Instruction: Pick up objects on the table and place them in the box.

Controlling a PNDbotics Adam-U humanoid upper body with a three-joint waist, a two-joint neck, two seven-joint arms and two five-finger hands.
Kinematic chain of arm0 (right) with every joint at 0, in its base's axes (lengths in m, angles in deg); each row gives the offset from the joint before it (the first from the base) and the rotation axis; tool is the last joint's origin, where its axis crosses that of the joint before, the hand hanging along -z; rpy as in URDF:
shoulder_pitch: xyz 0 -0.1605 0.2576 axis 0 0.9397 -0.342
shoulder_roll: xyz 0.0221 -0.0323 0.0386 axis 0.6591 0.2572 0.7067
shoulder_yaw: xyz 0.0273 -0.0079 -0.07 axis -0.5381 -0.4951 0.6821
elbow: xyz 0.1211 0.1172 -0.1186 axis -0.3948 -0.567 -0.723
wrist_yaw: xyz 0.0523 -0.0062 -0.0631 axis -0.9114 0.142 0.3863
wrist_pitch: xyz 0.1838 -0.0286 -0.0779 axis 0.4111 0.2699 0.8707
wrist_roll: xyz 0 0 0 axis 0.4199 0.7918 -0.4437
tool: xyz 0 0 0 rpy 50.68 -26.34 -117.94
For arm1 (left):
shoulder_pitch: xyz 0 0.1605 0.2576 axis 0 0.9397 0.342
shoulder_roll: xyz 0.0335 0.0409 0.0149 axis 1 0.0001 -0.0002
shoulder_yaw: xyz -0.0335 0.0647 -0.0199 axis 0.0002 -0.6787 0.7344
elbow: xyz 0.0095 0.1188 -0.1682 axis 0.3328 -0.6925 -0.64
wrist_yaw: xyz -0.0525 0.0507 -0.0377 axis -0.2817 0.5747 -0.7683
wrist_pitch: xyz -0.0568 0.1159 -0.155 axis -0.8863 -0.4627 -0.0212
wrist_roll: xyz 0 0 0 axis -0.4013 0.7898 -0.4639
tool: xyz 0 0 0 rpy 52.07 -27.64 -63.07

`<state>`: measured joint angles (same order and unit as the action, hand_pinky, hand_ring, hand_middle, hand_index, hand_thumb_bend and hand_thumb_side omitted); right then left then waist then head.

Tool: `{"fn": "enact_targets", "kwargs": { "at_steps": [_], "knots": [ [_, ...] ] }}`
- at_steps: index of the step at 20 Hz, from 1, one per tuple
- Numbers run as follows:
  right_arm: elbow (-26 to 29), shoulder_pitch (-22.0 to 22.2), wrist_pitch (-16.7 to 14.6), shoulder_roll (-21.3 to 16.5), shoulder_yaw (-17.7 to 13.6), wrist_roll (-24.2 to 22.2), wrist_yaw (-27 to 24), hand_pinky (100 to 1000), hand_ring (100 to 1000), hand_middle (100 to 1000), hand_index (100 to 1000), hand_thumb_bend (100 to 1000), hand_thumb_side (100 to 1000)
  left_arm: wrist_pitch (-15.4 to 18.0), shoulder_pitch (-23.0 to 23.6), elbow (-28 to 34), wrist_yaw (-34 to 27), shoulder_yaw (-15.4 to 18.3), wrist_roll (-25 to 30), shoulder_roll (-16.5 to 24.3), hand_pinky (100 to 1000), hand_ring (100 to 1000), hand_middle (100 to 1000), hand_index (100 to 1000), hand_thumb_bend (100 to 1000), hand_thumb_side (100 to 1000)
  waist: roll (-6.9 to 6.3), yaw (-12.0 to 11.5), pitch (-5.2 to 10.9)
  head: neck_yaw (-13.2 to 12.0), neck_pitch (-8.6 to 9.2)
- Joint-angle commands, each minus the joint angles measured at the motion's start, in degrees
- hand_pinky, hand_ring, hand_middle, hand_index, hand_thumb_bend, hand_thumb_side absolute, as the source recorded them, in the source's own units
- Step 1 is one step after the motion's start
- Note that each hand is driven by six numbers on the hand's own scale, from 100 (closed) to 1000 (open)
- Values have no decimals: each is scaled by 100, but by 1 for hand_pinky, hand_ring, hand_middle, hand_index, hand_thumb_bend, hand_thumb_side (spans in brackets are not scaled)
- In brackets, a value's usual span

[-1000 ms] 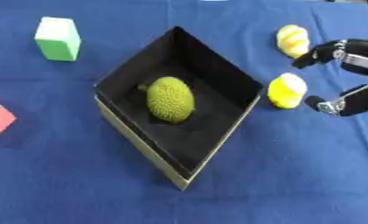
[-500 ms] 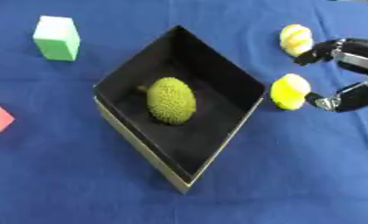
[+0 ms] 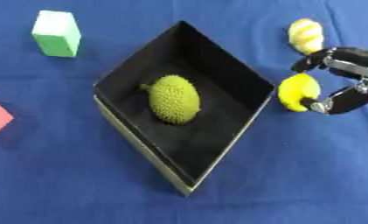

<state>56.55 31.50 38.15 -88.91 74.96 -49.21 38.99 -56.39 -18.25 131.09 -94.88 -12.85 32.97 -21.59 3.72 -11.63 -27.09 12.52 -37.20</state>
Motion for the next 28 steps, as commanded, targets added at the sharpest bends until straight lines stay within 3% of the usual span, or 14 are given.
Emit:
{"fn": "enact_targets", "kwargs": {
  "at_steps": [1,3,7,14,17,23,28],
  "knots": [
    [-119,-96,5,-72,-11,-23,153,845,813,687,816,305,100,13,-55,87,-7,17,18,67,827,764,688,850,146,628,-26,-13,91,28,76],
    [-130,-132,14,-40,4,63,176,820,724,566,704,306,100,12,-56,87,-9,17,19,64,827,764,688,850,146,629,-29,-18,88,32,70],
    [114,-130,-10,-39,-35,355,-26,798,655,473,603,194,100,11,-50,87,-5,25,15,71,828,763,688,850,147,628,-40,7,133,8,38],
    [1000,-50,18,-351,-357,541,-217,803,657,490,629,122,100,7,-35,87,17,46,2,138,829,763,690,850,153,622,-18,134,328,-32,-9],
    [1103,-326,-366,-491,-382,526,-500,808,660,501,645,100,100,3,-32,87,22,40,11,164,829,764,690,851,154,619,-1,171,416,-25,-44],
    [1117,-1066,-1129,-560,39,91,-1062,810,658,504,652,133,100,-5,-73,87,3,9,56,197,830,764,691,851,156,614,47,126,540,61,-107],
    [1117,-1687,-1188,-296,548,-429,-1196,812,658,513,663,100,100,0,-102,87,-22,-8,86,199,830,764,691,851,160,613,88,25,584,148,-139]
  ]
}}
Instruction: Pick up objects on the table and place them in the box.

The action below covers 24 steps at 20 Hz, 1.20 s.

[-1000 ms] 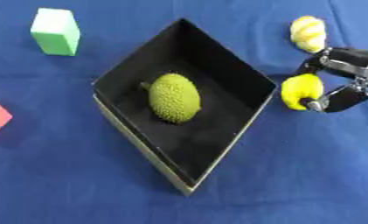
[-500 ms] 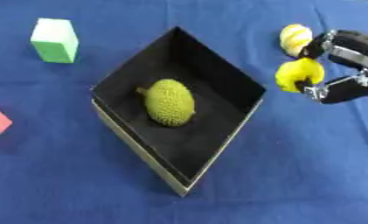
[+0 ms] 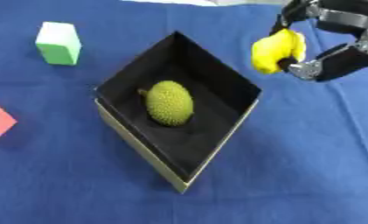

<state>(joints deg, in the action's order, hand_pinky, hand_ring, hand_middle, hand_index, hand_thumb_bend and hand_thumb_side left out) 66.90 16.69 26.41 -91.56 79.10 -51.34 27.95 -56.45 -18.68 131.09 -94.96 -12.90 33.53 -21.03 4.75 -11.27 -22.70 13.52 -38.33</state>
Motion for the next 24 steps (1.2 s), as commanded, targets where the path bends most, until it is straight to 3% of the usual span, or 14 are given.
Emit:
{"fn": "enact_targets", "kwargs": {
  "at_steps": [1,10,13,17,21,24],
  "knots": [
    [82,-317,19,38,222,-313,-102,812,659,515,665,100,100,10,-63,87,-18,-6,35,143,830,764,691,851,160,613,-8,-27,148,61,-32],
    [82,-884,699,679,821,-890,155,816,686,560,715,100,100,28,-120,87,-52,-32,78,123,831,762,691,851,160,613,43,-190,116,146,-42],
    [82,-963,883,797,917,-971,253,829,734,624,770,100,100,29,-132,87,-60,-34,81,116,831,762,691,851,160,613,62,-209,99,145,-46],
    [82,-1023,900,880,1008,-1224,435,880,867,815,900,189,100,31,-151,87,-63,-37,88,114,832,762,691,851,160,613,73,-226,83,138,-53],
    [82,-1016,871,904,962,-1313,692,891,885,831,913,279,100,30,-146,87,-65,-34,85,111,832,762,691,852,160,613,71,-223,81,126,-61],
    [82,-981,904,889,887,-1245,711,888,879,822,912,297,100,28,-136,87,-64,-30,82,113,832,762,691,852,160,614,56,-205,93,117,-69]
  ]
}}
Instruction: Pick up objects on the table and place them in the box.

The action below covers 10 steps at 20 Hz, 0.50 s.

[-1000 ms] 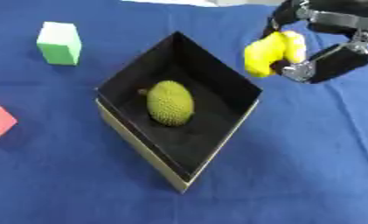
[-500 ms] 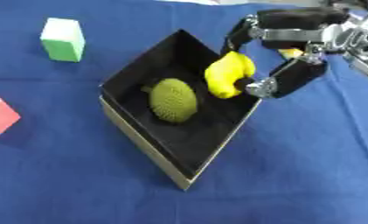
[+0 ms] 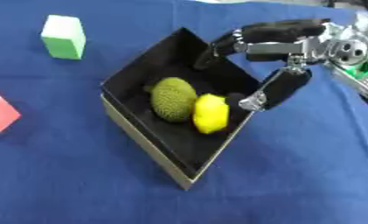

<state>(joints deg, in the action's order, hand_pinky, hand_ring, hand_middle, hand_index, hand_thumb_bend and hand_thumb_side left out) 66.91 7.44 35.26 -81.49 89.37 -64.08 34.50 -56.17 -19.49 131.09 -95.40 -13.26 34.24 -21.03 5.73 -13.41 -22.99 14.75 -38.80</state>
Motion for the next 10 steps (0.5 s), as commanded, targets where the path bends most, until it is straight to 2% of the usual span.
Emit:
{"fn": "enact_targets", "kwargs": {
  "at_steps": [1,6,10],
  "knots": [
    [81,-48,29,-131,-173,71,24,886,876,815,909,288,100,-2,-52,87,-20,7,10,112,832,762,691,852,160,614,-48,18,126,-6,-23],
    [81,64,102,-321,-483,405,-195,878,861,792,898,243,100,-4,-22,87,-11,19,2,112,832,761,691,851,159,614,-92,85,134,-20,-28],
    [80,606,213,-727,-1025,859,-71,871,856,782,883,269,100,8,-3,87,19,59,-39,121,832,761,691,851,157,615,-109,176,72,-53,33]
  ]
}}
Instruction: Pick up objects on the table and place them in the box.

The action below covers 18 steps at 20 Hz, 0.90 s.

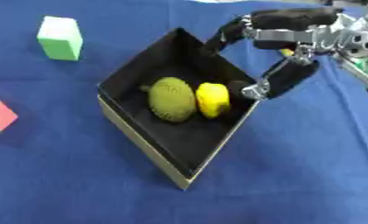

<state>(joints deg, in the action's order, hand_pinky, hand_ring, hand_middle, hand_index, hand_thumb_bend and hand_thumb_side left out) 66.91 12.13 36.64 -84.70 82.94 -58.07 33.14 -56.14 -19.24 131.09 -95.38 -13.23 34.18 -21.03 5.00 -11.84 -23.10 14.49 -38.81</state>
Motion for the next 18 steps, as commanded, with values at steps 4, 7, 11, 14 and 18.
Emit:
{"fn": "enact_targets", "kwargs": {
  "at_steps": [4,7,11,14,18],
  "knots": [
    [-105,839,308,-684,-984,785,338,869,857,779,875,235,100,22,-17,87,52,85,-77,129,833,761,690,851,154,617,-62,70,-25,-65,134],
    [-434,1130,301,-754,-1316,1074,421,869,857,772,865,270,100,29,-3,87,82,100,-105,139,832,760,689,851,151,618,-86,89,-113,-85,200],
    [-818,1232,63,-751,-1508,1106,423,872,862,777,865,235,100,38,-27,87,98,88,-111,159,832,760,689,851,149,618,-71,72,-216,-65,299],
    [-1068,1200,-77,-720,-1611,1132,398,874,865,780,868,215,100,46,-86,87,105,63,-86,200,833,760,688,851,145,618,-36,11,-301,5,406],
    [-1442,1039,-82,-690,-1761,1231,410,875,868,789,874,217,100,57,-128,87,107,52,-71,227,833,759,688,851,143,619,7,-65,-395,64,523]
  ]
}}
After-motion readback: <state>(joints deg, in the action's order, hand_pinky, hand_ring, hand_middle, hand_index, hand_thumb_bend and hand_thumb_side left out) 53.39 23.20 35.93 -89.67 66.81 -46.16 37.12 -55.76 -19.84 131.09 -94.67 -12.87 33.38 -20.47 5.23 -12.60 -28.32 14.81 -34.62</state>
